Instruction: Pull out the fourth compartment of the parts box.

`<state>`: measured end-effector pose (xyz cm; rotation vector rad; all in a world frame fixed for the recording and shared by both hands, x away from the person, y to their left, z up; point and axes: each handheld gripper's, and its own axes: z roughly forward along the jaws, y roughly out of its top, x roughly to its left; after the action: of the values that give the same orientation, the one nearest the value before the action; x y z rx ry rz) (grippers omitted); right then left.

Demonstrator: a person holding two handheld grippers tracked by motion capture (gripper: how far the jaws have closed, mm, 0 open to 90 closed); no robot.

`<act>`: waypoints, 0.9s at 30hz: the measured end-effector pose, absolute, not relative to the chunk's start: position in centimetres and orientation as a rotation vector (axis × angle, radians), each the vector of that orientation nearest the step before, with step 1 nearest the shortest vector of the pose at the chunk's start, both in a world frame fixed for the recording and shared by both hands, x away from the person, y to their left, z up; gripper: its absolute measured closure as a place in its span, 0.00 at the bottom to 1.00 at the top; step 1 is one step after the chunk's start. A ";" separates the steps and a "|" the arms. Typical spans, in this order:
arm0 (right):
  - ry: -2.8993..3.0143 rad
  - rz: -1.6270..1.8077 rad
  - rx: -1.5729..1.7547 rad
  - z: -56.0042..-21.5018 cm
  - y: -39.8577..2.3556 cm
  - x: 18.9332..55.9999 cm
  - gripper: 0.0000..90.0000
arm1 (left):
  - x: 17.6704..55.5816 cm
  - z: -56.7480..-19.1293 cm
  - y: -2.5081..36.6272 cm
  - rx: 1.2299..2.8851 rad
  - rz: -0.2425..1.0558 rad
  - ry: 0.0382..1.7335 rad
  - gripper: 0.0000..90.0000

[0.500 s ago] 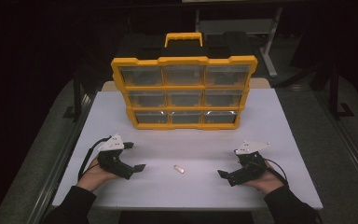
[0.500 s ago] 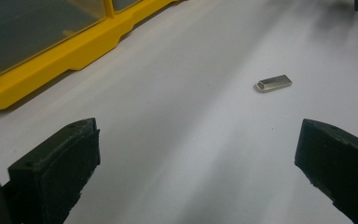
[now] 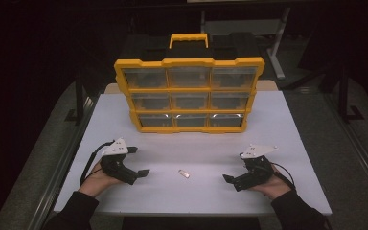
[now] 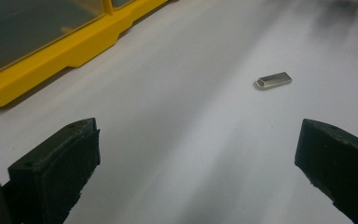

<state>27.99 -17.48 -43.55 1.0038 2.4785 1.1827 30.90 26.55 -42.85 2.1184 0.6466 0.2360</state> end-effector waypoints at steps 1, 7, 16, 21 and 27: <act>2.480 1.183 1.001 -43.6 -17.5 28.0 0.00 | 30.9 -42.8 26.5 2.117 0.238 0.649 0.00; 2.482 1.185 0.996 -43.6 -17.5 28.0 0.00 | 30.9 -42.6 26.3 2.120 0.234 0.636 0.01; 2.484 1.189 0.999 -43.6 -17.5 28.0 0.00 | 31.2 -42.4 26.0 2.118 0.238 0.639 0.01; 2.485 1.191 0.995 -43.6 -17.5 28.0 0.00 | 31.3 -42.2 25.8 2.117 0.242 0.638 0.00; 2.487 1.194 0.994 -43.6 -17.5 28.0 0.00 | 31.4 -42.3 25.6 2.121 0.247 0.638 0.00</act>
<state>28.02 -17.52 -43.55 0.9938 2.4866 1.1941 31.43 25.57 -42.29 2.1209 0.6378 0.2469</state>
